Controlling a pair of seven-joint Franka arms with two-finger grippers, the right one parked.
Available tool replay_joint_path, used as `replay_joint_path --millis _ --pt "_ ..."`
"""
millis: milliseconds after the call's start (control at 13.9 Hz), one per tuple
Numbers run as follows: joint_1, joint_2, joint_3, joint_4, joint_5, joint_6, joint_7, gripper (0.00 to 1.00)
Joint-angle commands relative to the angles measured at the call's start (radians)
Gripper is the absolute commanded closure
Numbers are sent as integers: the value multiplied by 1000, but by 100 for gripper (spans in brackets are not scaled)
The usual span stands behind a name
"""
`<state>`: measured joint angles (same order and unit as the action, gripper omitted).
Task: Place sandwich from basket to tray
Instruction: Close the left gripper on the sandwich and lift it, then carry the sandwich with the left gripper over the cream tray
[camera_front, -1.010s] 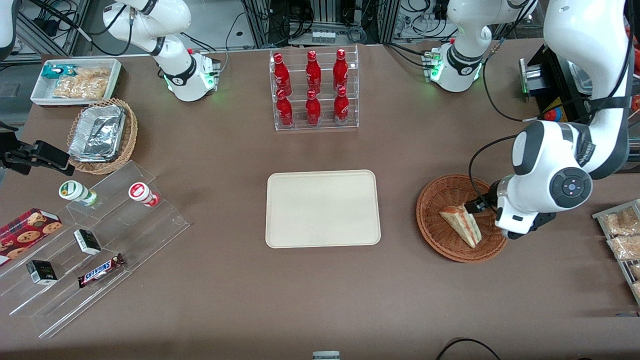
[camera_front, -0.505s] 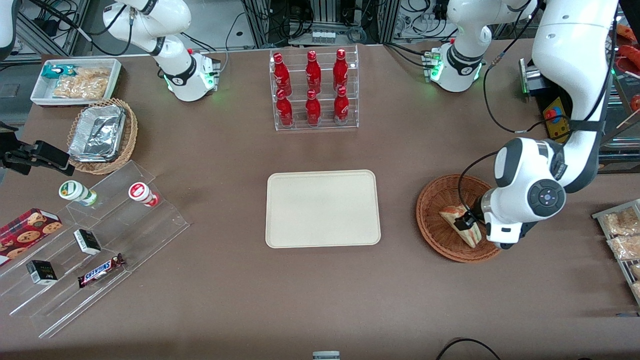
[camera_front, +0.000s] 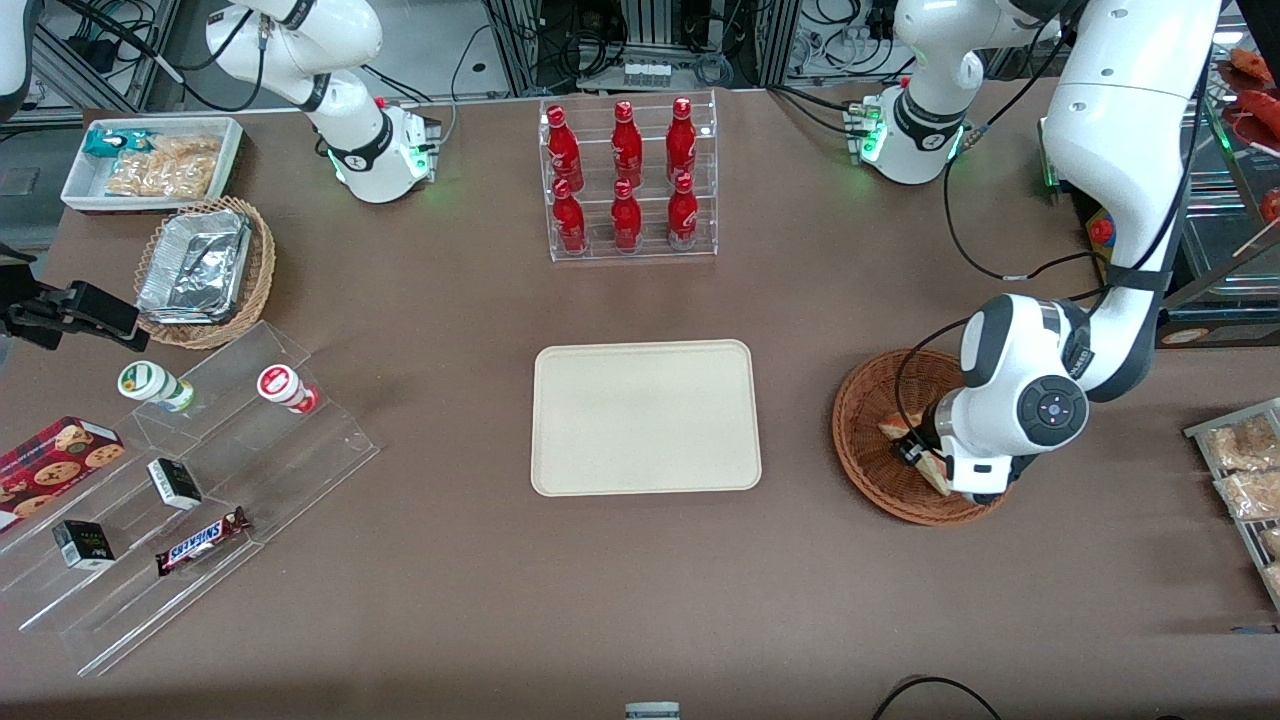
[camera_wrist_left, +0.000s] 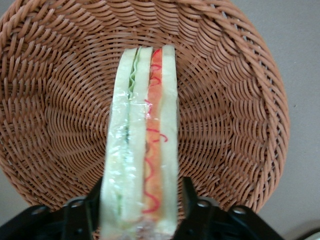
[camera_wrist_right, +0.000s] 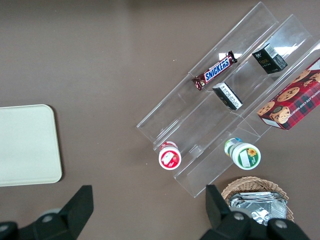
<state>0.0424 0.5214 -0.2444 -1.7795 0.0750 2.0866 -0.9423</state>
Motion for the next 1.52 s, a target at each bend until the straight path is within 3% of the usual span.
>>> replay_joint_path --millis 0,289,649,938,1443 --pt "-4 -14 1 6 29 -2 -7 86" --pt "-31 -43 -6 72 58 -78 10 88" --pt "-247 -54 -6 181 51 -158 10 87" --pt "-462 89 -4 342 52 -151 -108 87" --pt "-616 259 -4 479 46 -56 -90 85"
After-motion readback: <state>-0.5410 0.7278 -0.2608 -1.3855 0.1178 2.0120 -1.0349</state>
